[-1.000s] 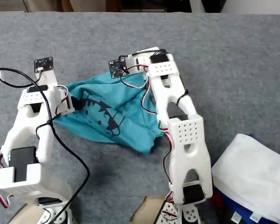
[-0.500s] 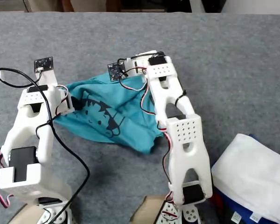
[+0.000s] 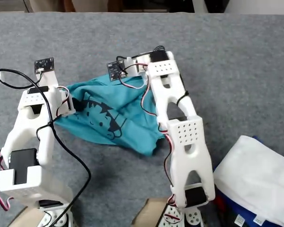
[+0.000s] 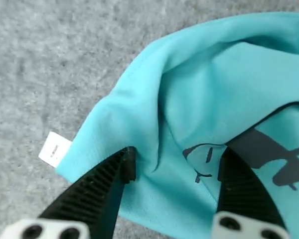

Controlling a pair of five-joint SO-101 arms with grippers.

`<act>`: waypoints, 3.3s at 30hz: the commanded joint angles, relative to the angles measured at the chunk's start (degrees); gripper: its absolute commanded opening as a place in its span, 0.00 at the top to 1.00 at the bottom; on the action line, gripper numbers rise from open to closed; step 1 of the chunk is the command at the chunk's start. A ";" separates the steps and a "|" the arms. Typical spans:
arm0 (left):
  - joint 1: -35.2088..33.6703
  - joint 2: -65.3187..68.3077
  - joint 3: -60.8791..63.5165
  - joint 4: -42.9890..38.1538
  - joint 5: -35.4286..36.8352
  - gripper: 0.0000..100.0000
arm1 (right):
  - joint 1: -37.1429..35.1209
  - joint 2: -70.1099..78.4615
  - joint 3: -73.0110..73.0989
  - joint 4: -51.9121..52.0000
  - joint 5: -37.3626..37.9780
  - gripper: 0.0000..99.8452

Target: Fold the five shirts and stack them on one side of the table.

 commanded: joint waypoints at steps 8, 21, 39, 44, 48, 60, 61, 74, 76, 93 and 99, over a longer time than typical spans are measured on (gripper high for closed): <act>0.53 -0.66 -0.26 -0.62 -0.09 0.73 | -1.80 2.68 -3.21 -4.66 -0.53 0.88; 0.62 -0.66 -0.26 -0.62 -0.09 0.73 | -1.27 2.77 -8.84 -4.75 -3.87 0.99; 0.70 -0.66 -0.53 -0.88 -0.09 0.73 | -0.31 2.59 -22.81 9.58 -5.19 1.00; 0.26 -0.84 -0.62 -2.55 4.48 0.73 | -0.57 2.68 -30.90 18.55 -8.53 1.00; 0.26 -1.19 -0.44 -4.31 6.33 0.72 | -1.36 2.77 -36.97 25.85 -10.20 1.00; 12.31 -16.48 -14.51 9.32 6.42 0.72 | 3.56 -6.29 -50.68 41.23 -18.11 1.00; 13.45 -17.98 -15.91 10.11 6.42 0.72 | 4.88 -7.69 -50.68 41.23 -18.90 1.00; 8.88 -25.89 -22.42 15.30 6.07 0.72 | 15.52 -20.26 -48.31 41.23 -28.66 1.00; 5.36 -27.03 -22.42 17.05 5.98 0.72 | 17.27 -22.46 -44.26 41.23 -29.36 1.00; 1.85 6.02 -19.96 3.87 6.59 0.73 | 21.67 -29.32 10.77 22.59 -34.73 1.00; 4.57 26.07 -48.53 22.95 16.79 0.73 | 21.85 -29.32 29.41 1.67 -41.49 1.00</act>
